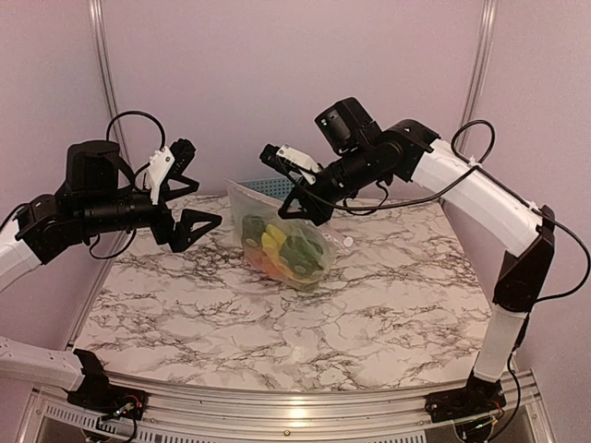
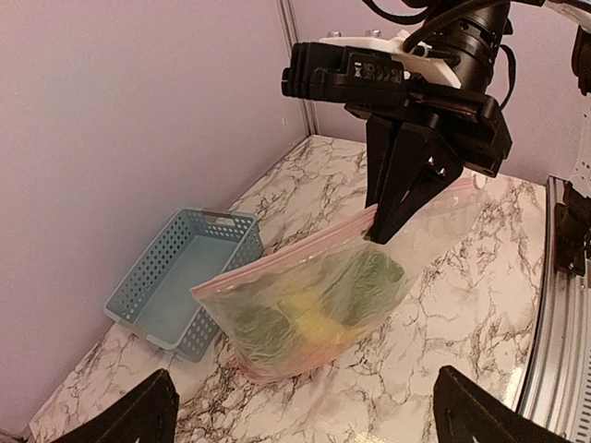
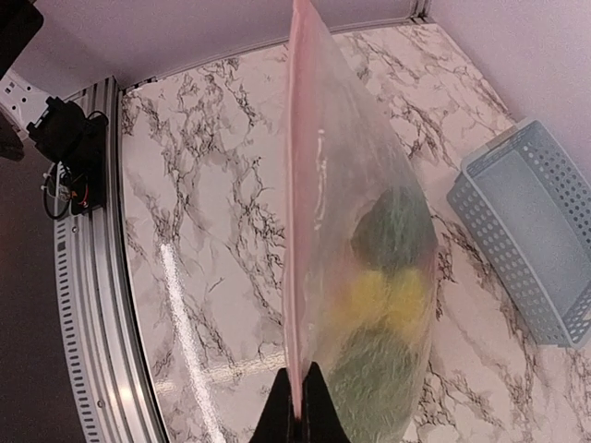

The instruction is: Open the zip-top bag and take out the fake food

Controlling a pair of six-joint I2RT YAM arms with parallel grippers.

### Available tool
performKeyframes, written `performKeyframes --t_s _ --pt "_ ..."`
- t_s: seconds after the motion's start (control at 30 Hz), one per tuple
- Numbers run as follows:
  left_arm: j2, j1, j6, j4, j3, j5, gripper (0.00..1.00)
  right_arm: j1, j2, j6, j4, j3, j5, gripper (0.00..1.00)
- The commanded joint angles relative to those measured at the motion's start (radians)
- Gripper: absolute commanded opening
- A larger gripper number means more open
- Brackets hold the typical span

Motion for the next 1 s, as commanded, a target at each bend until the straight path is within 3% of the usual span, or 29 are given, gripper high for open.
performKeyframes --t_s 0.0,0.4,0.73,0.83,0.9,0.97 --pt "0.071 -0.066 0.211 0.087 0.056 -0.082 0.98 0.050 -0.018 -0.027 0.012 0.001 0.050 0.00" --pt "0.159 -0.166 0.382 0.127 0.076 -0.091 0.88 0.106 -0.015 -0.036 -0.009 0.054 0.026 0.00" --pt "0.169 -0.228 0.453 0.098 0.057 -0.237 0.52 0.106 -0.033 -0.053 -0.004 0.006 -0.008 0.00" --pt "0.155 -0.230 0.438 0.067 0.041 -0.281 0.35 0.106 -0.043 -0.056 0.006 0.008 0.002 0.00" --pt "0.149 -0.231 0.411 0.063 0.023 -0.342 0.19 0.104 -0.053 -0.058 0.020 0.000 0.002 0.00" --pt "0.137 -0.230 0.398 0.061 -0.002 -0.379 0.18 0.105 -0.060 -0.063 0.030 -0.011 0.003 0.00"
